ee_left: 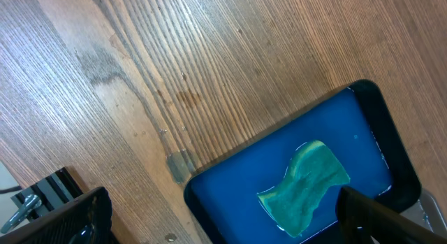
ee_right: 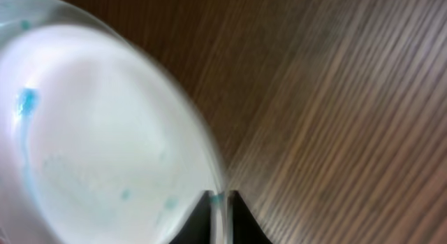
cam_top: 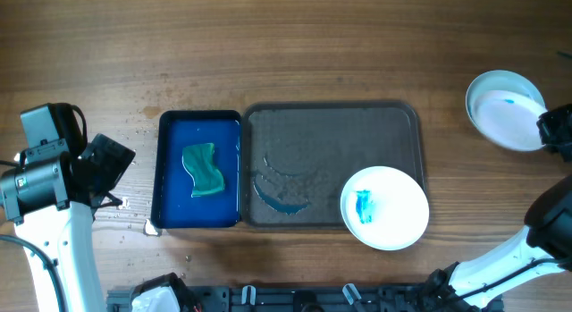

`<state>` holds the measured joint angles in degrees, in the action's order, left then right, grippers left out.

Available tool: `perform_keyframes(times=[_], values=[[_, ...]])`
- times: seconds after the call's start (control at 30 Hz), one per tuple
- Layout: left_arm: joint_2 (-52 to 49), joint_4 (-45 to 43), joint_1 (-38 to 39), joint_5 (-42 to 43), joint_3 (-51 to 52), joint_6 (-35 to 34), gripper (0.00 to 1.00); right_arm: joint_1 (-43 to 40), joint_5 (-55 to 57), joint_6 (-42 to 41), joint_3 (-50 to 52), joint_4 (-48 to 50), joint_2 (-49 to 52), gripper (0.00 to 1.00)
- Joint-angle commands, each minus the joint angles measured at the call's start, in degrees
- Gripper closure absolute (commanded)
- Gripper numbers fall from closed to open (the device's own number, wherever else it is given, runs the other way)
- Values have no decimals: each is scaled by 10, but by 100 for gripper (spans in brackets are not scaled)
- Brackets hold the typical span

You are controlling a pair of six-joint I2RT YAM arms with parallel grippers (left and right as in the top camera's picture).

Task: Clean dirty plates on tray and stack at the side
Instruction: 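Carry the plate right and stack it on the cleaned plate, then release the stacked plate and raise the right gripper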

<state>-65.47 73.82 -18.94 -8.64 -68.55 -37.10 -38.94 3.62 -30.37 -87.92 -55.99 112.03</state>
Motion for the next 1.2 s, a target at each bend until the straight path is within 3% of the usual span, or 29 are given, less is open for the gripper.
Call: perform_keyframes(times=[0.0,0.33,0.63,0.83,1.0,1.17], values=[[2,2,-5,3,-9,9,0,1,-55,24,1,15,7,81],[2,2,-5,3,-9,9,0,13,-104,50,-1,24,7,78],[-6,2,-5,3,-9,9,0,80,-126,124,-4,46,7,80],[-11,2,-5,3,-9,9,0,97,-83,106,-4,39,7,83],[-11,2,-5,3,-9,9,0,97,-75,95,-13,4,7,95],[-11,2,-5,3,-9,9,0,94,9,56,-18,-28,7,95]])
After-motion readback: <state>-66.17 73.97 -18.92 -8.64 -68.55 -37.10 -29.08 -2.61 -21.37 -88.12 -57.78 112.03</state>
